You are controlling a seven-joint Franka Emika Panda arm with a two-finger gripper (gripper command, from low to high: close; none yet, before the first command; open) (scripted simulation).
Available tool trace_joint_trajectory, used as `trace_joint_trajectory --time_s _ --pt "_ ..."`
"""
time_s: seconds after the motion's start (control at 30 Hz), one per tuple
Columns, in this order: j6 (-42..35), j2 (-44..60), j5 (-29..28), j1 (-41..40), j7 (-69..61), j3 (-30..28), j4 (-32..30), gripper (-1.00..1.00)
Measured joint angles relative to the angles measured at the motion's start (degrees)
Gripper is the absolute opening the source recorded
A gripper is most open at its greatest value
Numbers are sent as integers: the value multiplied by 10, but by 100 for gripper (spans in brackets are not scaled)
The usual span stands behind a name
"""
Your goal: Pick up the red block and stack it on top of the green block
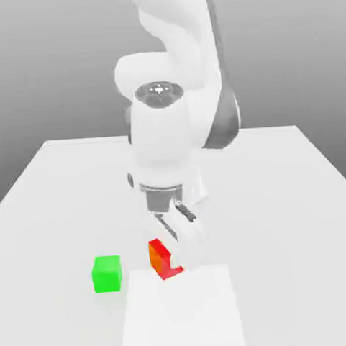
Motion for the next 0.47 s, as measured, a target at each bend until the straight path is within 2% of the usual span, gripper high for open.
trace_joint_trajectory --time_s 0.17,0.37,0.4,0.47 --pt "-5 -41 24 -66 122 -39 -30 -100" --pt "98 59 0 -92 182 -58 -32 -100" --pt "111 72 -3 -92 184 -59 -32 100" --pt "111 72 -3 -92 184 -59 -32 100"
